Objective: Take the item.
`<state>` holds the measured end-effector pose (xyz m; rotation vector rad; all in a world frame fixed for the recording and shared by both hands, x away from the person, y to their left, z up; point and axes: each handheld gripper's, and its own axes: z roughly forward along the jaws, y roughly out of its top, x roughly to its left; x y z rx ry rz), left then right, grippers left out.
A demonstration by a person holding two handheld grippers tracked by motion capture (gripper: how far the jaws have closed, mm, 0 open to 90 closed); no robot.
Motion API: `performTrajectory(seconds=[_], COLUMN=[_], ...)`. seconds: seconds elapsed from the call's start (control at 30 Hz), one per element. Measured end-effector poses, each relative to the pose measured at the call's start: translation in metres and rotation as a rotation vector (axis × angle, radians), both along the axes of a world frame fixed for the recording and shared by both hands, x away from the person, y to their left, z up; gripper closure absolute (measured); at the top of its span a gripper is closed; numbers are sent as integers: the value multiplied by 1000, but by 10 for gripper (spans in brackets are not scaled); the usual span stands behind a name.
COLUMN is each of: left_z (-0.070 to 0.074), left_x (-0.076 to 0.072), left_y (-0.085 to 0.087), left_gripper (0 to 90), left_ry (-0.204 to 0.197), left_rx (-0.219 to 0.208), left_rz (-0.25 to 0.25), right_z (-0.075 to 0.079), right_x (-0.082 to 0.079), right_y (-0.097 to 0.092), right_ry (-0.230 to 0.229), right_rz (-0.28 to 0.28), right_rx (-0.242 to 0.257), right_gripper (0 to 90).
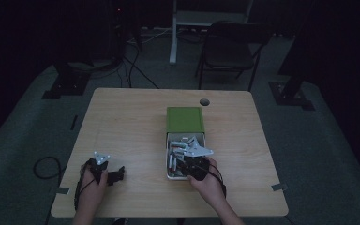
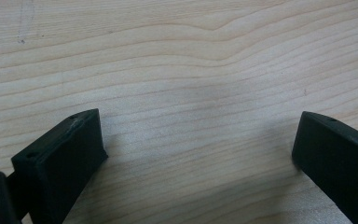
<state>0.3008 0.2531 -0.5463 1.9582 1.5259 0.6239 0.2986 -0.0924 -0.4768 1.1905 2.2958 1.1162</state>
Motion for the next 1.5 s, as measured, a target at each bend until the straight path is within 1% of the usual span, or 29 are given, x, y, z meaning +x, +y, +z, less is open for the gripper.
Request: performTrajectory(seconds=[0.07, 0.1, 0.23, 0.3, 0.33, 0.5, 0.57, 0.7, 0.9, 1.03, 1.1, 1.2, 1.4, 1.5], left_z=[0, 0, 0, 0, 0, 0, 0, 0, 0, 0, 0, 0, 0, 0], left_x=[0, 0, 0, 0, 0, 0, 0, 0, 0, 0, 0, 0, 0, 0], left_y=[0, 0, 0, 0, 0, 0, 0, 0, 0, 0, 0, 0, 0, 0], left_gripper=[27, 27, 27, 27, 27, 27, 27, 27, 27, 27, 27, 27, 27, 27], left_ry=[-1, 0, 0, 0, 0, -1, 0, 0, 0, 0, 0, 1, 1, 2], left_rx=[-1, 0, 0, 0, 0, -1, 0, 0, 0, 0, 0, 0, 0, 0], left_rz=[1, 0, 0, 0, 0, 1, 0, 0, 0, 0, 0, 0, 0, -1], right_z=[0, 1, 3, 7, 8, 18, 23, 32, 46, 51, 54, 59, 68, 71], right_x=[0, -1, -2, -2, -3, -5, -5, -6, -7, -5, -4, -4, -5, -4], right_y=[-1, -1, -4, -6, -7, -13, -14, -19, -25, -32, -36, -41, -50, -56], right_ry=[6, 15, 14, 7, -2, -17, -32, -49, -92, -94, -95, -106, -129, -135], right_rz=[-18, -26, -43, -45, -48, -42, -39, -40, -39, -44, -43, -44, -53, -65], right_rx=[19, 35, 66, 70, 77, 103, 96, 109, 120, 144, 165, 179, 190, 207], right_gripper=[818, 828, 865, 879, 881, 887, 889, 892, 896, 896, 896, 897, 897, 897])
